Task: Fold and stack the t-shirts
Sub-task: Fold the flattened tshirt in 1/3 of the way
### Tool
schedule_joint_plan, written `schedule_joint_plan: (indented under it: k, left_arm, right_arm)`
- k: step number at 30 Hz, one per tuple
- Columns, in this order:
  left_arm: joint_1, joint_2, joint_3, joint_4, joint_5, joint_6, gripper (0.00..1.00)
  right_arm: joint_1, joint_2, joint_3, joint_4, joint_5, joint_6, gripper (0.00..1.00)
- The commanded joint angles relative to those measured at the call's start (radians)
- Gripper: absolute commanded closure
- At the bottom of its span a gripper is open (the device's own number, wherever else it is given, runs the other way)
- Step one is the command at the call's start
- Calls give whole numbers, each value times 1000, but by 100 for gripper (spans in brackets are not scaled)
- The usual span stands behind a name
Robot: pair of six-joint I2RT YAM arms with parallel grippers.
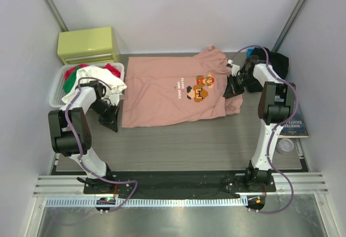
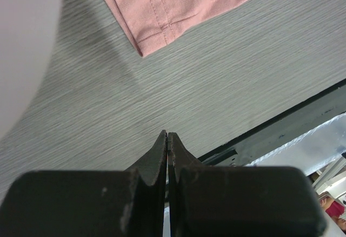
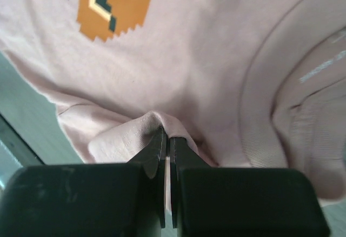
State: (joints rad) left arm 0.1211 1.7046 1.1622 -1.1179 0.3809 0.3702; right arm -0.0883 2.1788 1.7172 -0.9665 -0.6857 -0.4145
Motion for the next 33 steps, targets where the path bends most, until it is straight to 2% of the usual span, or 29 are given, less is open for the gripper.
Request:
schedule_joint_plan:
  k: [1, 12, 21, 27, 33]
  left_arm:
    - [5, 1, -6, 4, 1, 24, 100]
    - [3, -3, -32, 23, -10, 29, 100]
    - [3, 26, -39, 40, 7, 24, 100]
    - [3, 29, -39, 35, 10, 29, 100]
    - [3, 30, -70, 44, 6, 39, 100]
  right_arm:
    - [2, 21, 65, 77, 61, 62, 99]
    - [2, 53, 212, 123, 81, 137, 99]
    - [4, -50, 185, 123, 89, 140, 99]
    - [2, -14, 216, 126, 126, 143, 99]
    - [-5, 59, 334, 127, 140, 178, 99]
